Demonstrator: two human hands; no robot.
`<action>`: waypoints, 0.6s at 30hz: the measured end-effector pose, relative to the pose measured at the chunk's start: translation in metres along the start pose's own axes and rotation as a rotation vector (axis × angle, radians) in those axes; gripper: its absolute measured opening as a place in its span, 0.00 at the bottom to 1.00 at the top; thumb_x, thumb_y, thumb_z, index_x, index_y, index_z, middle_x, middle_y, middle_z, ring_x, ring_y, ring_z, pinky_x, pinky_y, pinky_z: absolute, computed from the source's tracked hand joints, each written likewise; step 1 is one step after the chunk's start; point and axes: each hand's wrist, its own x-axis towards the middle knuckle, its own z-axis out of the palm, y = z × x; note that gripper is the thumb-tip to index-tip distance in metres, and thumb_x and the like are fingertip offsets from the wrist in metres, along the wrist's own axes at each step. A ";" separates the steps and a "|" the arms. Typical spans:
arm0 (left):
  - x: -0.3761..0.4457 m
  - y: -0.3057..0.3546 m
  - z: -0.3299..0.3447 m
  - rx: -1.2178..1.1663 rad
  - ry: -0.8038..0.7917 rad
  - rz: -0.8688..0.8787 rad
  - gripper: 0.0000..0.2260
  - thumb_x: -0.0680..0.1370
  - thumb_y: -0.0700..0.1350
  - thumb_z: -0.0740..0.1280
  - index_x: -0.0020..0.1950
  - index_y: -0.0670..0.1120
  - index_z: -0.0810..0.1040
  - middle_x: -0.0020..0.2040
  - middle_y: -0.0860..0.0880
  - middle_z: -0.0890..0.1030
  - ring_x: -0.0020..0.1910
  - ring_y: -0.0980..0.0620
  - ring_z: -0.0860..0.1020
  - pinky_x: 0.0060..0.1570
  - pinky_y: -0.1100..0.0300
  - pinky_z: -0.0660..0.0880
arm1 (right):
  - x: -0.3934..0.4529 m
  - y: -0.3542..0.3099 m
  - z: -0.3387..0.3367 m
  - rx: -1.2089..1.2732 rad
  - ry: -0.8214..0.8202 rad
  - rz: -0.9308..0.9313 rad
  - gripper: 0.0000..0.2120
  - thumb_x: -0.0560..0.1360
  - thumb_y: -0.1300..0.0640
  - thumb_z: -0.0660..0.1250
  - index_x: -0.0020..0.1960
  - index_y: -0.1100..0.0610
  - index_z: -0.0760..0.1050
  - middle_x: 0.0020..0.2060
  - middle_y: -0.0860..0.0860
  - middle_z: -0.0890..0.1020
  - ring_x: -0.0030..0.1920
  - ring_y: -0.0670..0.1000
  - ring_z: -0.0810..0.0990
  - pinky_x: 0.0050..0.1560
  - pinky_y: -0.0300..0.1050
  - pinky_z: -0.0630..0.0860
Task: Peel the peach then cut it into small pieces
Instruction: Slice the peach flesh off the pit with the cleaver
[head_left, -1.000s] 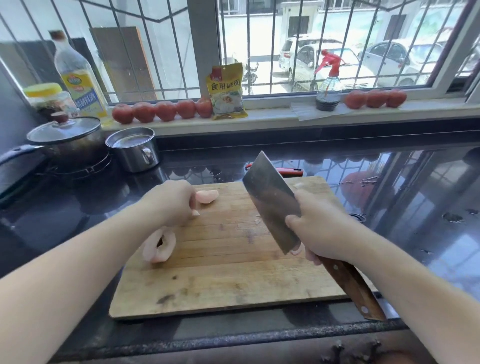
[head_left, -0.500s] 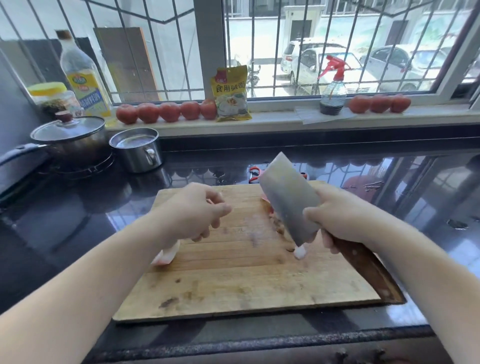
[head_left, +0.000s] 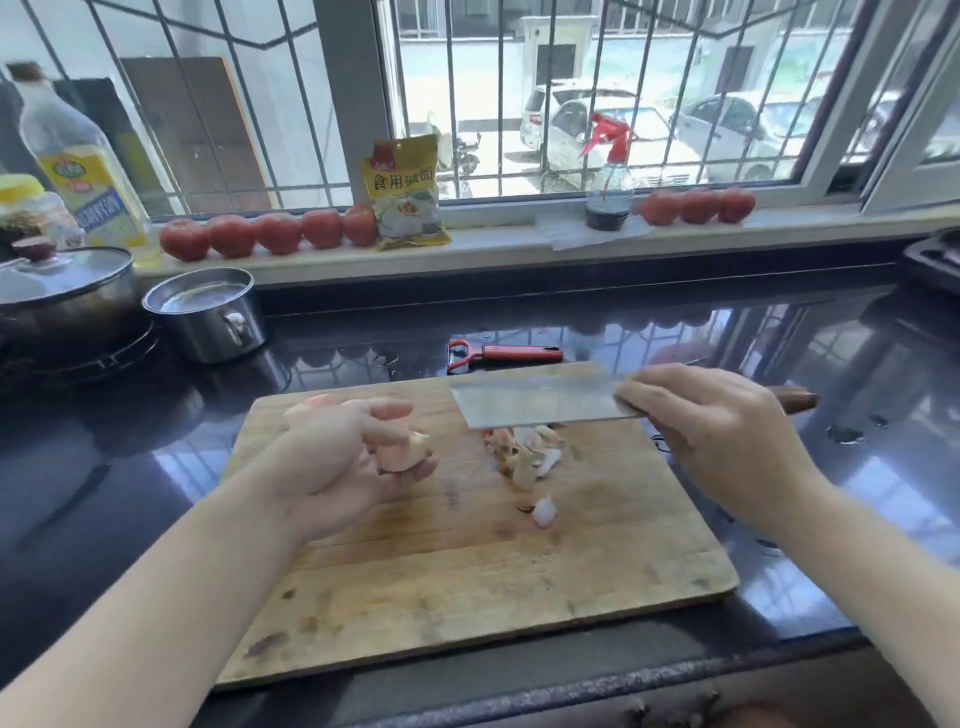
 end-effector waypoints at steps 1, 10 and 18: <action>0.000 -0.002 -0.001 0.001 0.022 0.033 0.16 0.80 0.25 0.61 0.66 0.36 0.73 0.62 0.35 0.75 0.59 0.38 0.80 0.53 0.43 0.82 | -0.008 0.004 0.005 -0.055 -0.006 -0.054 0.16 0.70 0.75 0.72 0.54 0.60 0.84 0.49 0.57 0.85 0.41 0.60 0.83 0.40 0.55 0.80; 0.002 -0.018 0.001 0.028 0.033 0.270 0.13 0.79 0.38 0.73 0.62 0.36 0.78 0.50 0.40 0.84 0.52 0.44 0.83 0.54 0.54 0.84 | -0.021 0.003 0.018 0.090 -0.040 0.010 0.08 0.78 0.65 0.68 0.55 0.61 0.84 0.46 0.54 0.83 0.37 0.57 0.81 0.36 0.53 0.79; -0.003 -0.044 0.014 -0.065 -0.151 0.093 0.15 0.77 0.39 0.70 0.63 0.45 0.82 0.51 0.43 0.86 0.48 0.43 0.84 0.45 0.56 0.82 | 0.028 -0.040 -0.016 0.784 -0.313 0.764 0.05 0.82 0.60 0.63 0.48 0.58 0.75 0.32 0.58 0.80 0.25 0.54 0.78 0.29 0.44 0.72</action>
